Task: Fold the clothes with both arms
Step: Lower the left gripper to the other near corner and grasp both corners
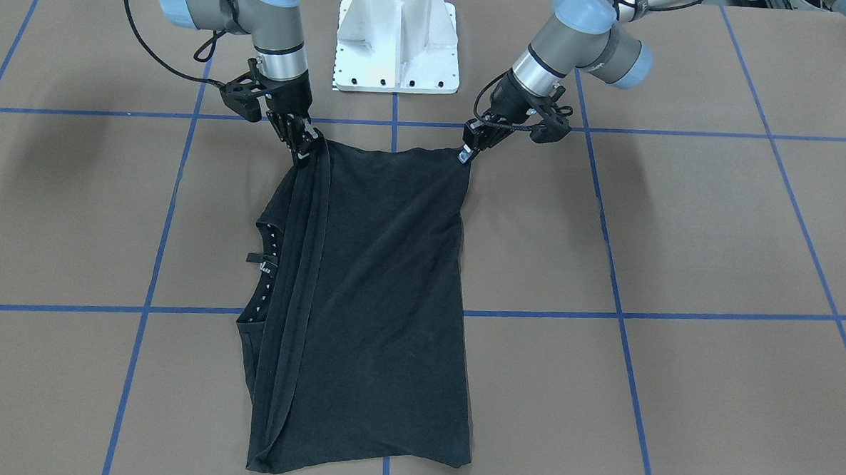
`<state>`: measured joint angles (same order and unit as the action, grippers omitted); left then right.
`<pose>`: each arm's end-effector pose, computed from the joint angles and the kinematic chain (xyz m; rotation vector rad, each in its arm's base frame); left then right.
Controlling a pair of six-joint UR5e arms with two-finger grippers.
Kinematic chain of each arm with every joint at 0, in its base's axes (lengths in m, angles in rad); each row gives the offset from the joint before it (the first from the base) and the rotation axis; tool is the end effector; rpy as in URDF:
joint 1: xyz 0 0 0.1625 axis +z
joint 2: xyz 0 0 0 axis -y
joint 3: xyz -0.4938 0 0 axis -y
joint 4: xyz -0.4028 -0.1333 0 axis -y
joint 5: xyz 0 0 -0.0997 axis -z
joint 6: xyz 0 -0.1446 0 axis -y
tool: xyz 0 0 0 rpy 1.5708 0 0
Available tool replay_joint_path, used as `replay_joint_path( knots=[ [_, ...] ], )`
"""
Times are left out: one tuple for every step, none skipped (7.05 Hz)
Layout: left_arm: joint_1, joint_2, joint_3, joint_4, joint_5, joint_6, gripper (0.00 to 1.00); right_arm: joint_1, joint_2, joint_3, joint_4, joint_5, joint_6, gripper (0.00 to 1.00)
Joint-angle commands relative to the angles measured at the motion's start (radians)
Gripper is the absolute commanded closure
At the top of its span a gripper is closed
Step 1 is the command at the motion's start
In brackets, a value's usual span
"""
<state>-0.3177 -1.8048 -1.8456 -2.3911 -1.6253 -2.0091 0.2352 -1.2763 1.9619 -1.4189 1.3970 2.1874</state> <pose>0.5596 -0.3160 0.3844 -0.1286 1.3483 -0.6034 -0.5735 -0.3002 0.4013 0.0023 -0.8808 0.8709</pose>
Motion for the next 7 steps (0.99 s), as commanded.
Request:
replay_joint_path(
  knots=[
    [-0.003, 0.040, -0.056, 0.003, -0.062, 0.001, 1.00, 0.000, -0.032, 0.049, 0.000, 0.002, 0.000, 1.00],
    [-0.003, 0.080, -0.099, 0.001, -0.099, 0.001, 1.00, 0.000, -0.061, 0.086, 0.002, 0.035, 0.006, 1.00],
    [-0.003, 0.087, -0.116, 0.001, -0.099, 0.001, 1.00, 0.000, -0.061, 0.119, 0.000, 0.043, 0.009, 1.00],
    [-0.003, 0.087, -0.144, 0.003, -0.100, 0.000, 1.00, 0.000, -0.064, 0.155, -0.002, 0.059, 0.024, 1.00],
    [-0.003, 0.085, -0.191, 0.029, -0.100, -0.003, 1.00, 0.001, -0.070, 0.207, -0.002, 0.101, 0.063, 1.00],
    [-0.003, 0.088, -0.251, 0.073, -0.103, -0.004, 1.00, 0.001, -0.090, 0.277, -0.033, 0.128, 0.067, 1.00],
    [-0.017, 0.088, -0.297, 0.098, -0.129, -0.004, 1.00, 0.018, -0.090, 0.320, -0.063, 0.161, 0.068, 1.00]
  ],
)
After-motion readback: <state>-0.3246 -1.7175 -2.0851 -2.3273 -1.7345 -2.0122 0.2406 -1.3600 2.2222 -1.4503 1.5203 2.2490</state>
